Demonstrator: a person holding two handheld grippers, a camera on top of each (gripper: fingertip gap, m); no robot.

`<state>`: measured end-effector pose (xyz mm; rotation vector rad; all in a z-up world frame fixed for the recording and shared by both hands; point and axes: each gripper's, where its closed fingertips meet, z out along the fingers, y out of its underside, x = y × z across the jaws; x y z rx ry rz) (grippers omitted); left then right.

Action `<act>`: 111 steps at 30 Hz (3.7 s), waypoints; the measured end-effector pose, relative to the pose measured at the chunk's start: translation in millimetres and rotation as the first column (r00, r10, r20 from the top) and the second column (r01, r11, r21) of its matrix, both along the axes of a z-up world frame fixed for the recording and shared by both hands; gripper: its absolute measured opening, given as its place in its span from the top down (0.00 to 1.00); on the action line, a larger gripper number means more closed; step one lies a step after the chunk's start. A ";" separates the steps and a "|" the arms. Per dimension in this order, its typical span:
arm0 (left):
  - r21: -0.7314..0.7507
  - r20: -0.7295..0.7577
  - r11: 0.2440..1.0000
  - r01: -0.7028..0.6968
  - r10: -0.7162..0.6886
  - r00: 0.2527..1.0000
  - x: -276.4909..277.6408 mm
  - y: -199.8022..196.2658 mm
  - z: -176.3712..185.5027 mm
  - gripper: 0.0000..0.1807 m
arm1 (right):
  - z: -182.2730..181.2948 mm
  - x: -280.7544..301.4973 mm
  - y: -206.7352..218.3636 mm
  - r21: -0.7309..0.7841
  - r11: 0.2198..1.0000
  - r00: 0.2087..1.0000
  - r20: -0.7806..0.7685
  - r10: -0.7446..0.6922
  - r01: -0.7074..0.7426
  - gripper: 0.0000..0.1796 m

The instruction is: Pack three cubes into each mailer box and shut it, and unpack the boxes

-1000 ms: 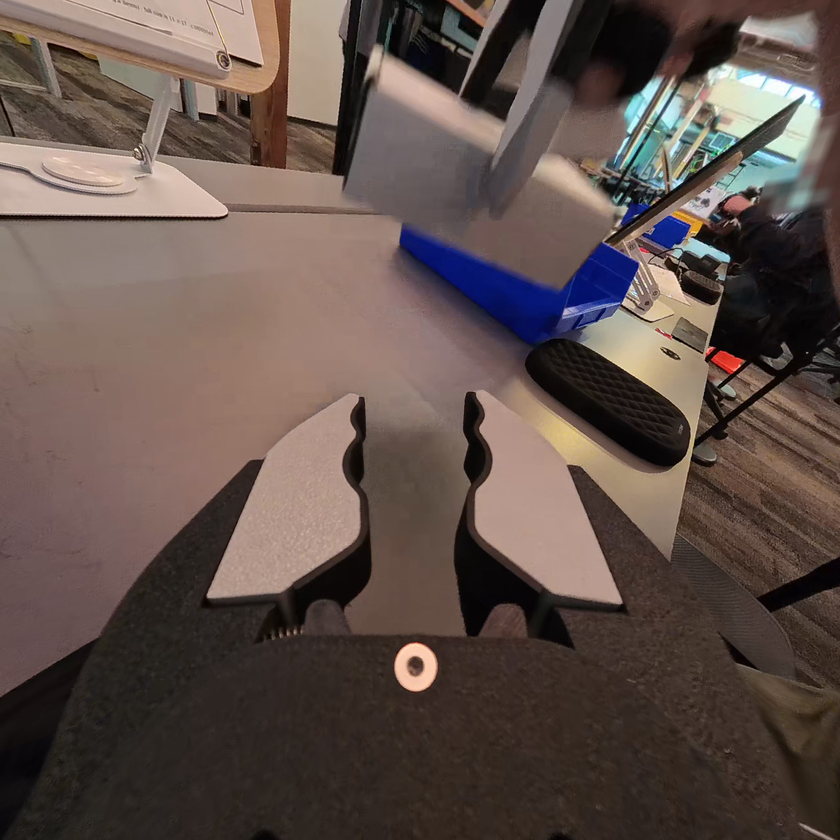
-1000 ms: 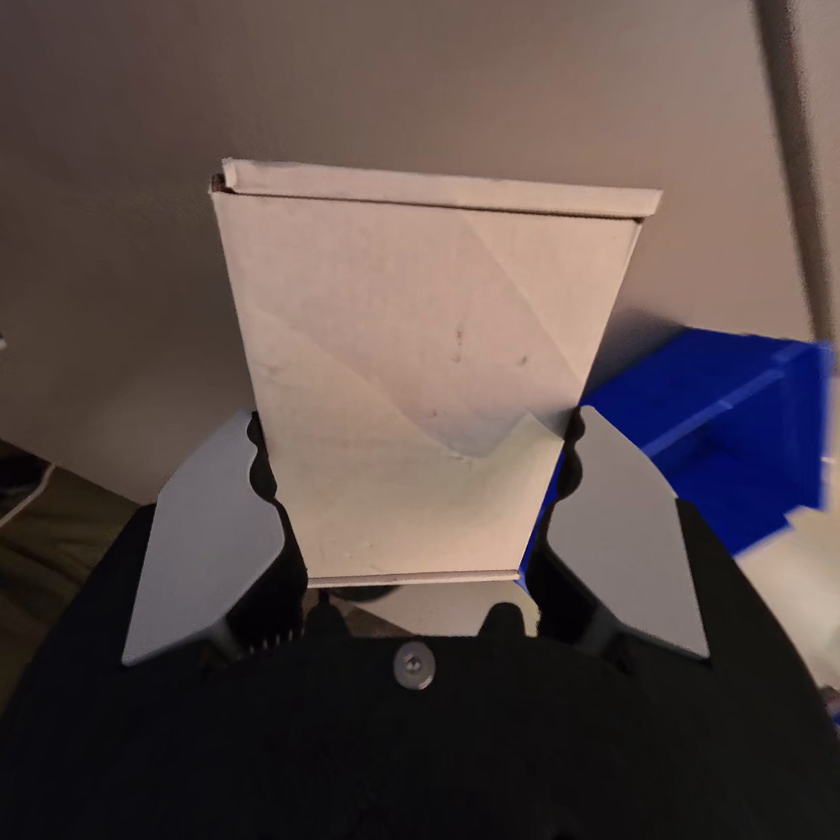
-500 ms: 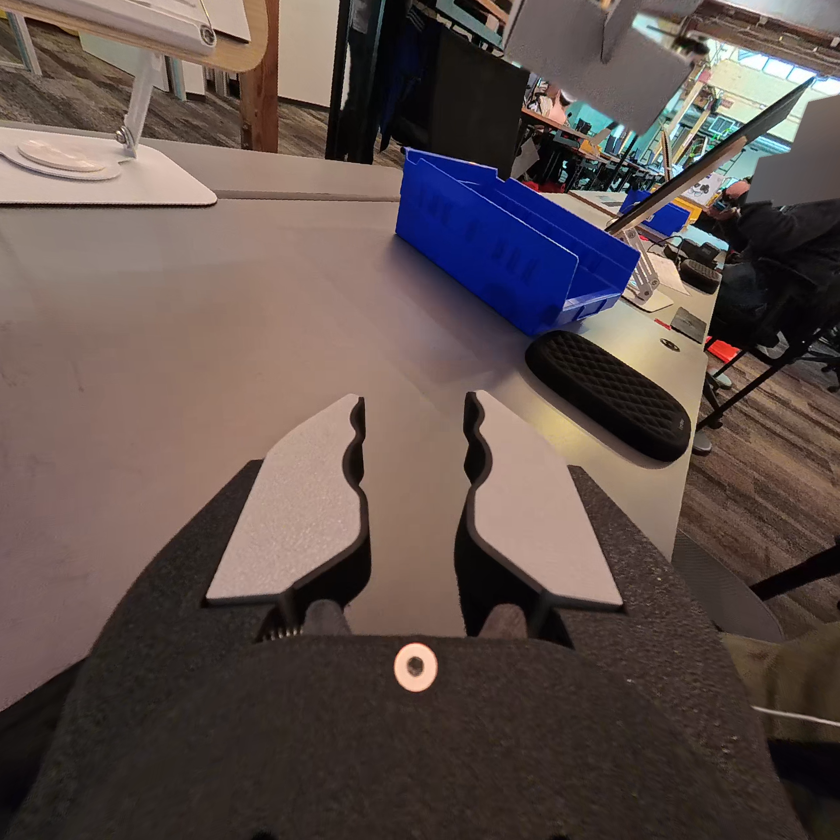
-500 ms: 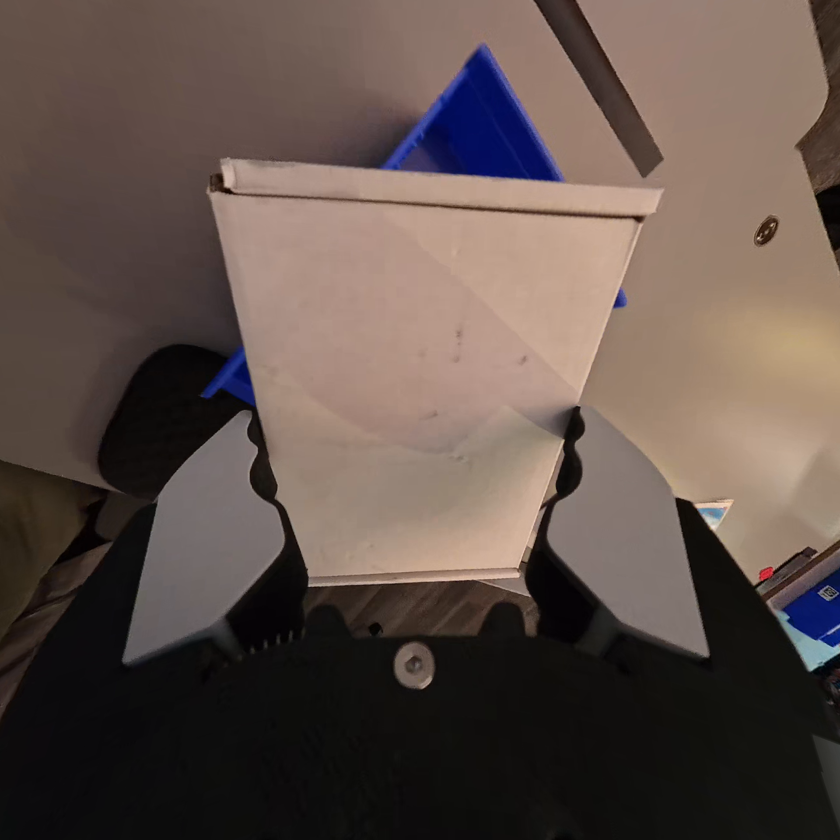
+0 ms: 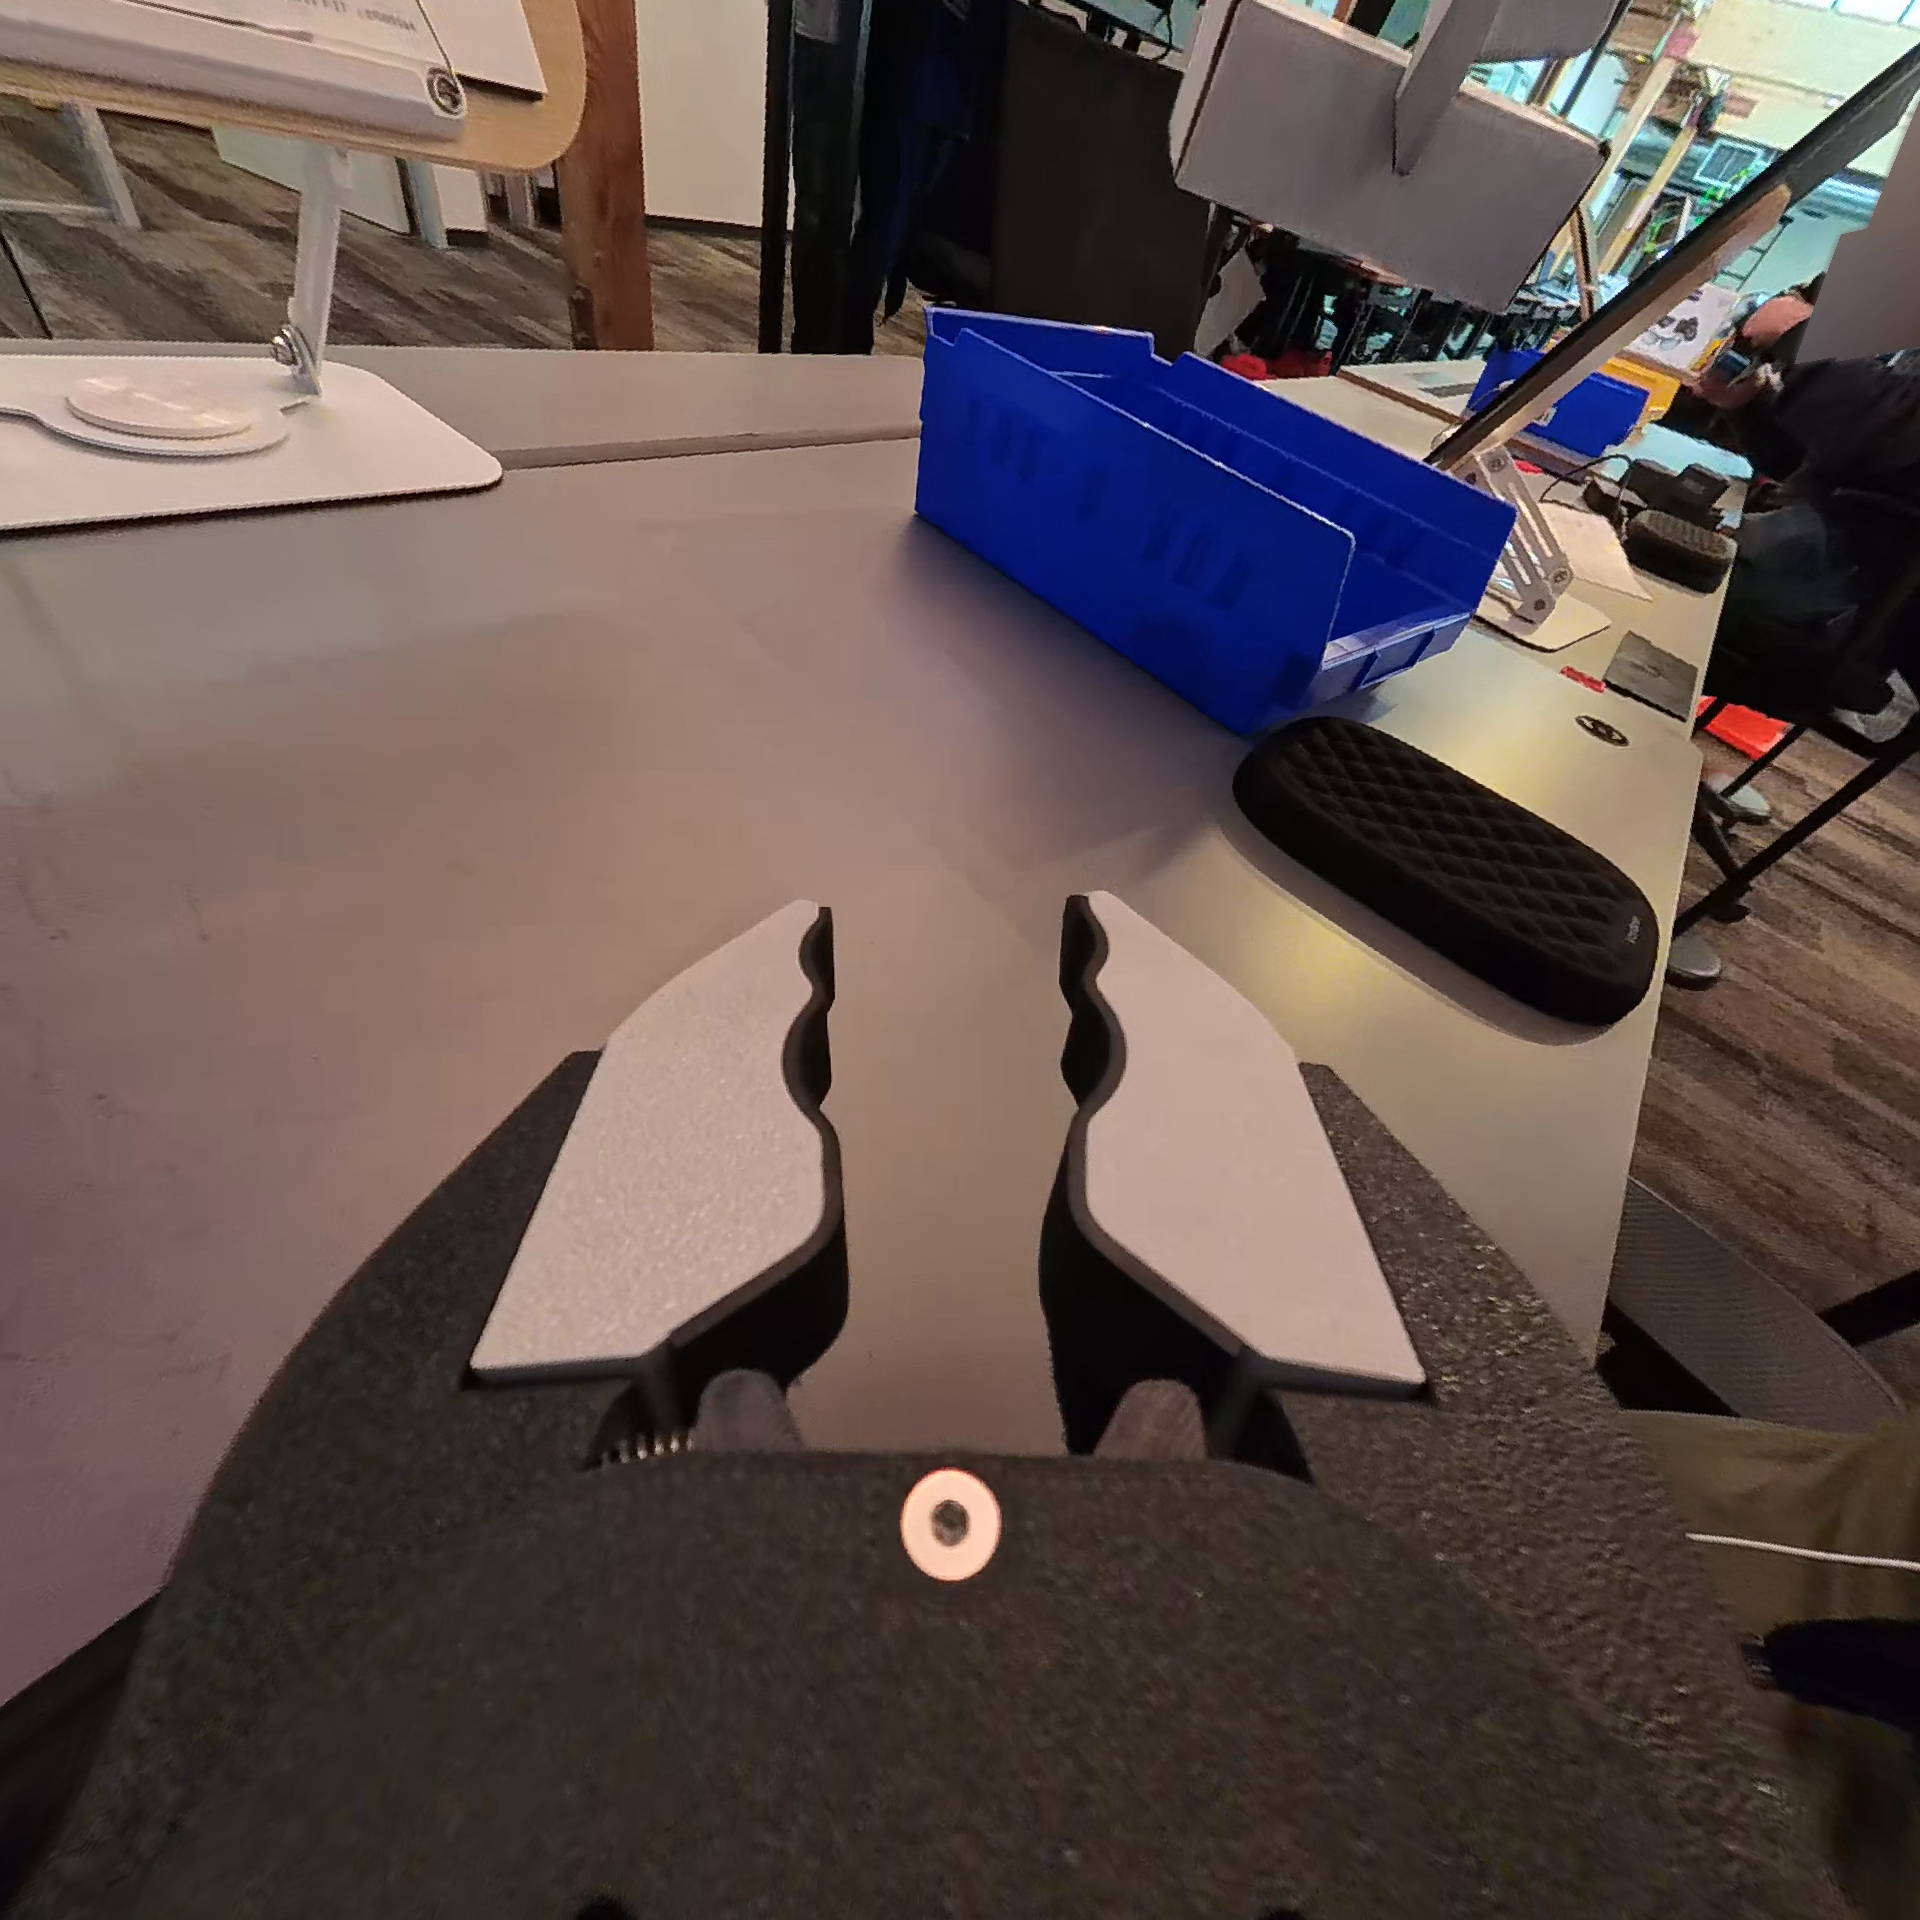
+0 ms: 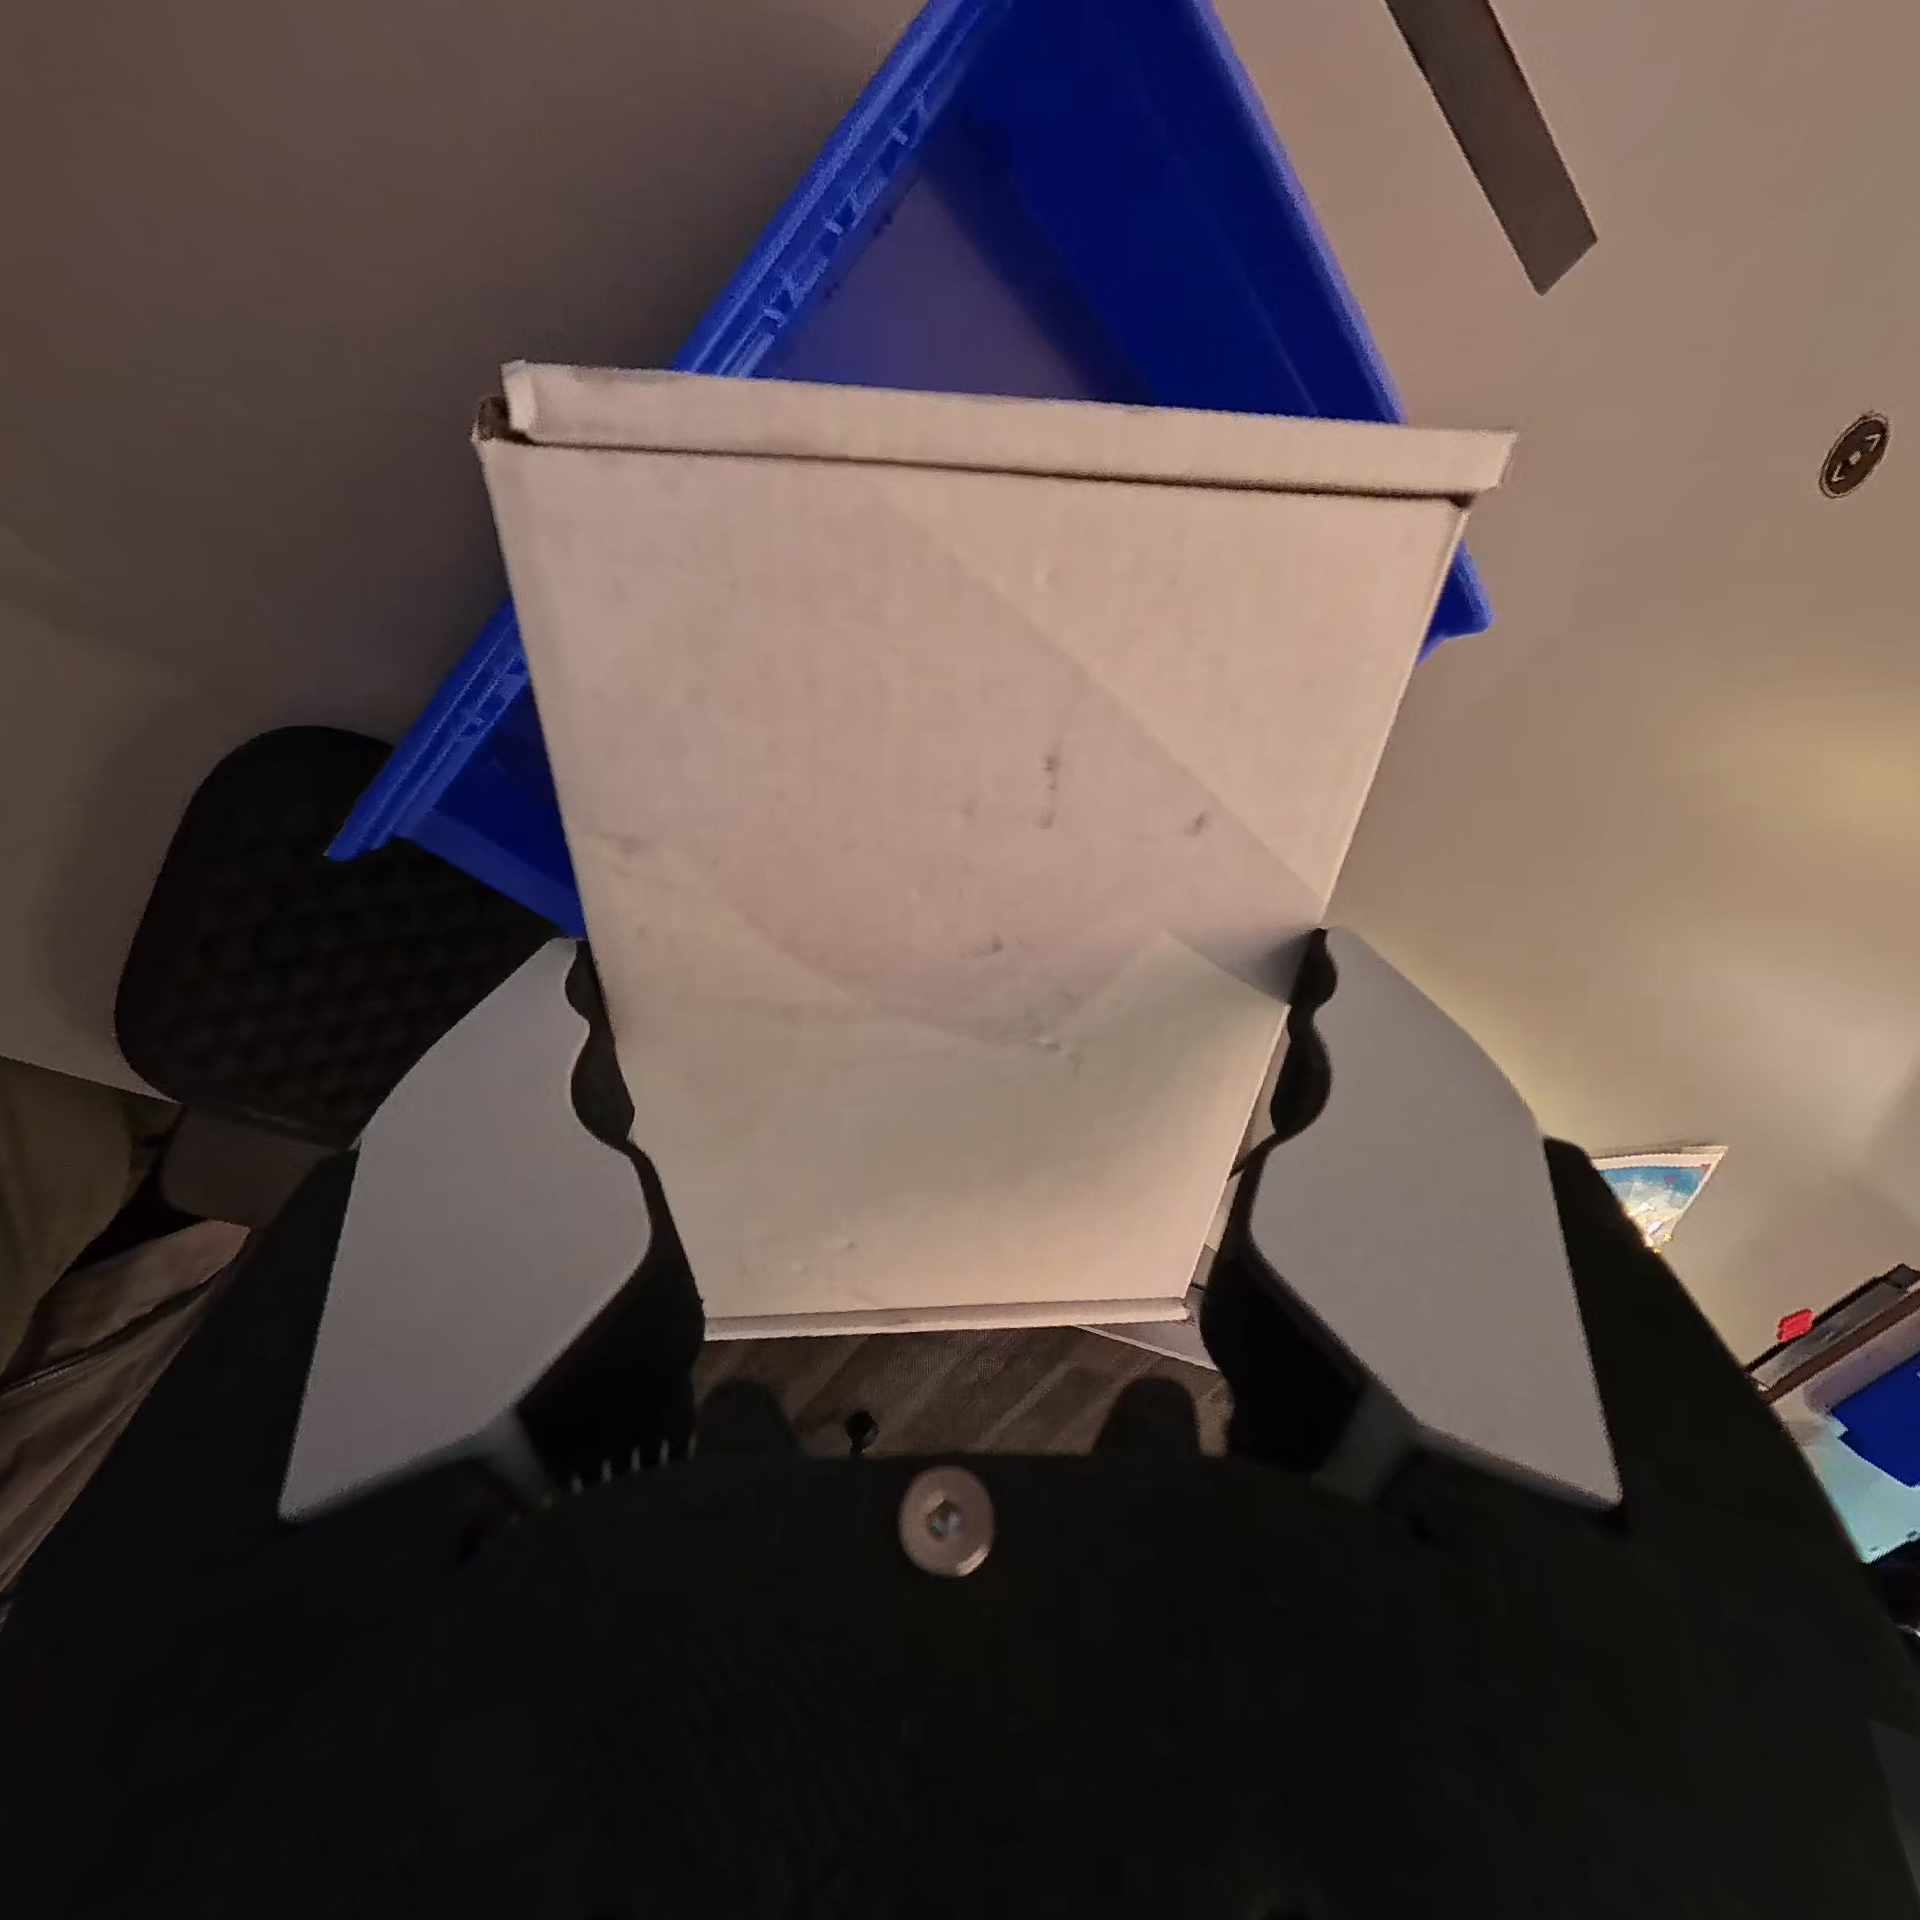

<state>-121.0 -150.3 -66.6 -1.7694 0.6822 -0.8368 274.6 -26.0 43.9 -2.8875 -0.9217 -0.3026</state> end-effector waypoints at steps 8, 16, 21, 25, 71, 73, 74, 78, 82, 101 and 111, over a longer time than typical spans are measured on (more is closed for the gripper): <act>0.019 -0.014 1.000 0.014 -0.013 1.000 2.3 -4.6 -0.9 0.77 | 3.9 -23.7 -7.0 0.010 0.997 0.997 0.033 0.071 -0.071 0.31; 0.057 -0.048 0.997 0.051 -0.048 0.998 8.4 -12.9 -2.0 0.77 | 6.4 -50.7 -15.4 -0.001 0.991 0.989 0.052 0.135 -0.135 0.31; 0.071 -0.047 0.996 0.055 -0.052 0.998 8.5 -15.3 -1.0 0.77 | 7.9 -56.0 -15.3 -0.002 0.991 0.990 0.043 0.137 -0.137 0.31; 0.067 -0.035 0.996 0.060 -0.057 0.998 8.1 -15.9 0.1 0.77 | 8.1 -57.2 -16.6 -0.008 0.991 0.990 0.036 0.135 -0.135 0.31; -0.068 -0.148 0.989 0.133 -0.142 0.979 30.6 -17.9 -30.3 0.76 | -162.1 33.3 87.2 -0.238 0.692 0.645 0.254 0.721 -0.681 0.35; -0.096 -0.112 0.983 0.154 -0.164 0.980 29.5 -25.0 -23.4 0.76 | -141.6 34.7 87.5 -0.211 0.704 0.632 0.322 0.705 -0.678 0.35; -0.107 -0.089 0.981 0.161 -0.170 0.981 27.9 -28.6 -16.3 0.76 | -127.1 30.3 86.0 -0.172 0.712 0.639 0.337 0.692 -0.681 0.36; -0.044 -0.002 0.989 0.141 -0.141 0.990 4.6 -33.5 38.0 0.73 | -40.5 -27.4 85.5 0.253 0.683 0.725 0.330 0.605 -0.685 0.38; 0.273 -0.258 0.952 -0.141 0.214 0.942 -90.8 24.6 96.4 0.64 | 64.7 -116.6 50.1 0.758 0.468 0.810 0.131 0.572 -0.454 0.44; -0.252 -0.940 0.936 0.244 -0.297 0.167 -237.4 220.9 -35.7 0.40 | 36.9 -246.7 -8.8 0.823 0.438 0.576 -0.173 0.799 -0.360 0.53; -0.383 -0.896 0.894 0.232 -0.421 0.141 -241.6 233.8 -63.9 0.31 | 14.9 -238.2 8.5 0.779 0.504 0.574 -0.233 0.785 -0.373 0.56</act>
